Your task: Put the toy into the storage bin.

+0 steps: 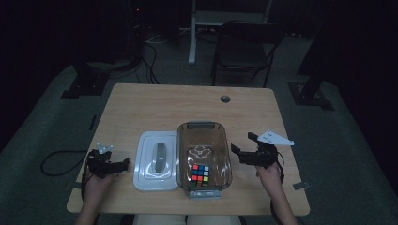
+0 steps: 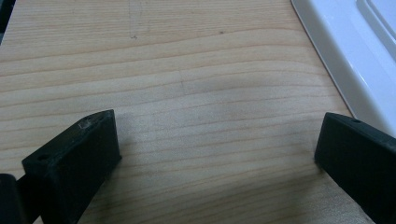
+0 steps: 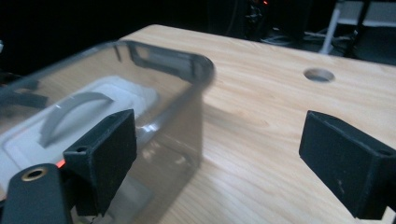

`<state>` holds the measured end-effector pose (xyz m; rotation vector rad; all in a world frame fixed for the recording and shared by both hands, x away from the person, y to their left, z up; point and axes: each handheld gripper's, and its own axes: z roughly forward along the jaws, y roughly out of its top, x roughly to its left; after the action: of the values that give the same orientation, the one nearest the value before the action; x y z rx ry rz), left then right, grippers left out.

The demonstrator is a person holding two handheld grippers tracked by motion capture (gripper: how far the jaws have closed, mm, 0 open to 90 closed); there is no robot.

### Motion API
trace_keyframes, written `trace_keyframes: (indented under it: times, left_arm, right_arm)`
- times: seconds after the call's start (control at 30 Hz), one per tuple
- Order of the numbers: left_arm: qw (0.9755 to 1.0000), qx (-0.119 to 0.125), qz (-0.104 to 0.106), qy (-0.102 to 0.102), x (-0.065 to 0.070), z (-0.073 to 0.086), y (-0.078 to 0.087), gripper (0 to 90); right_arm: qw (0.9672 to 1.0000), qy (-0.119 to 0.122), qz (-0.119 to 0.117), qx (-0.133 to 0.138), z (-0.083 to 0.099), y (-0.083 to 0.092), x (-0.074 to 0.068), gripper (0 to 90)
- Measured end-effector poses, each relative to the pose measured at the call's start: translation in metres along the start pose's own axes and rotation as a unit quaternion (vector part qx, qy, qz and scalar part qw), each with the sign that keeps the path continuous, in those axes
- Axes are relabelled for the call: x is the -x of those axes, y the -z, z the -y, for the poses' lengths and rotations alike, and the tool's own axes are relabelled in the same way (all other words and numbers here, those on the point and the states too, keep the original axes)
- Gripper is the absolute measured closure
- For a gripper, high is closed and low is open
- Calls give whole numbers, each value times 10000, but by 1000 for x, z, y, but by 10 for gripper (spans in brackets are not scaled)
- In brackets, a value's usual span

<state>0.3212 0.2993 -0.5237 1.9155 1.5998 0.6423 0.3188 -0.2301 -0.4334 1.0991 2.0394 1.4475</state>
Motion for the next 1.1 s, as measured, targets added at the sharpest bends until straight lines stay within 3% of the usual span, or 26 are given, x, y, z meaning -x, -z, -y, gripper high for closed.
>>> trace_keyframes:
  times: [0.1, 0.23, 0.3, 0.5, 0.6, 0.7, 0.8, 0.87, 0.97, 1.1]
  left_arm:
    - [10000, -2, 9, -17, 0, 0, 0, 6]
    - [9999, 2, 74, -81, 1, 1, 1, 6]
    - [9999, -6, 89, -114, 1, 1, 1, 6]
    - [9999, 8, 102, -122, 2, 1, 1, 6]
    - [9998, 12, 139, -154, 2, 1, 1, 6]
    - [9998, 13, 139, -154, 2, 1, 1, 6]
    - [9998, 13, 139, -153, 2, 1, 1, 6]
    - [9998, 14, 139, -153, 2, 1, 1, 6]
    - [9998, 13, 150, -164, 2, 1, 1, 6]
    - [9997, 6, 166, -179, 3, 1, 1, 6]
  right_arm:
    - [9999, -114, 71, -34, 8, 1, 5, 112]
    - [9987, -171, 344, -348, 27, -3, 13, 112]
    - [9968, -290, 624, -397, 34, -5, 14, 112]
    - [9944, -461, 797, -524, 47, -8, 19, 128]
    - [9884, -472, 1236, -742, 60, -15, 21, 124]
    - [9849, -709, 1329, -850, 69, -18, 23, 122]
    - [9785, -565, 1633, -1126, 76, -23, 23, 122]
    - [9770, -527, 1672, -1217, 79, -25, 25, 117]
    - [9738, -653, 1727, -1326, 83, -26, 29, 117]
    - [9723, -612, 1772, -1397, 83, -27, 30, 117]
